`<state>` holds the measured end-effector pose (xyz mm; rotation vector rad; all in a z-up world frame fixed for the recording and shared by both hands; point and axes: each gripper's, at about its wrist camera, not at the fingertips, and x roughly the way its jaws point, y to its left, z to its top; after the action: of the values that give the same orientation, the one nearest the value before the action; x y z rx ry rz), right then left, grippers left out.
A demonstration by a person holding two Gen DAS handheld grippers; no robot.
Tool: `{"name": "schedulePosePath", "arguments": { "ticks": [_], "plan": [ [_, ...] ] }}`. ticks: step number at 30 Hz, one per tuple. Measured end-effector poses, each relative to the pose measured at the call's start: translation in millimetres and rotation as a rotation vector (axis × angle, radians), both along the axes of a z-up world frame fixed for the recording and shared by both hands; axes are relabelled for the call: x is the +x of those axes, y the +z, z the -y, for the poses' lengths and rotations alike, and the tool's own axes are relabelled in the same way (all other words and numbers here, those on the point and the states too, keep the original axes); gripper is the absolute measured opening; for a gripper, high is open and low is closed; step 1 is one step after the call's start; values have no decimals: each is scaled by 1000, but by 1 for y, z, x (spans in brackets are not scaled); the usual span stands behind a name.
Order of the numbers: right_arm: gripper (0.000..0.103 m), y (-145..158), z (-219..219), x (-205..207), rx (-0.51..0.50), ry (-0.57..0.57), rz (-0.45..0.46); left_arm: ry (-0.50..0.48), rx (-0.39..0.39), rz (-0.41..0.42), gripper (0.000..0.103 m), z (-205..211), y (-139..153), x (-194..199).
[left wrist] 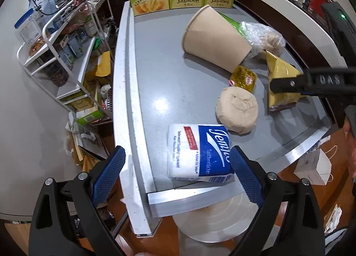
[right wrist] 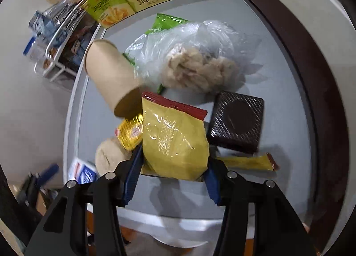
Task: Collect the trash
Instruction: 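Grasp the Tempo tissue pack with the left tool while the right tool grasps the yellow chip bag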
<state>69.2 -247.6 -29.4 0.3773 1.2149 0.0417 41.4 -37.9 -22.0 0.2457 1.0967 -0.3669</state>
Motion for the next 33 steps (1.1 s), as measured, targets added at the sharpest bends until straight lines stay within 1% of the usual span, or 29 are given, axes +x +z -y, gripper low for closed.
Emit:
{"name": "schedulePosePath", "arguments": {
  "ticks": [4, 5, 6, 7, 8, 9, 10, 11, 21, 26, 28, 29, 30, 31, 32, 33],
  "plan": [
    [50, 1, 0, -13, -13, 18, 0, -13, -5, -17, 95, 3, -5, 3],
    [50, 1, -1, -14, -11, 18, -1, -15, -8, -18, 94, 3, -5, 3],
    [50, 1, 0, -16, -8, 19, -2, -17, -11, -20, 88, 3, -5, 3],
    [50, 0, -1, -17, -3, 22, -3, -19, -14, -31, 85, 4, -7, 4],
    [50, 0, -2, -17, -3, 24, -3, -21, -15, -38, 78, 4, -8, 5],
    [50, 0, -4, -17, -6, 28, -3, -26, -18, -50, 66, 5, -11, 5],
    [50, 0, -5, -18, -9, 34, -2, -27, -20, -61, 61, 5, -13, 5],
    [50, 1, -7, -18, -11, 40, 1, -25, -23, -67, 59, 5, -13, 6],
    [49, 8, -13, -20, -19, 64, 20, -2, -46, -59, 58, 0, -9, 5],
    [49, 2, -15, -22, -37, 77, 1, 0, -36, -63, 58, 2, -12, 6],
    [49, -2, -17, -22, -71, 85, -8, 3, -26, -53, 61, 3, -13, 7],
    [49, -4, -18, -22, -88, 92, -10, 5, -16, -52, 68, 3, -14, 8],
    [51, -5, -19, -21, -100, 100, -9, 7, -12, -51, 75, 4, -15, 8],
    [54, -5, -20, -20, -121, 106, -7, 4, -8, -50, 78, 4, -15, 9],
    [66, -5, -22, -19, -139, 111, -9, 1, -6, -48, 84, 5, -15, 9],
    [77, -5, -23, -18, -146, 114, -5, -6, 3, -36, 84, 6, -14, 9]
  ]
}}
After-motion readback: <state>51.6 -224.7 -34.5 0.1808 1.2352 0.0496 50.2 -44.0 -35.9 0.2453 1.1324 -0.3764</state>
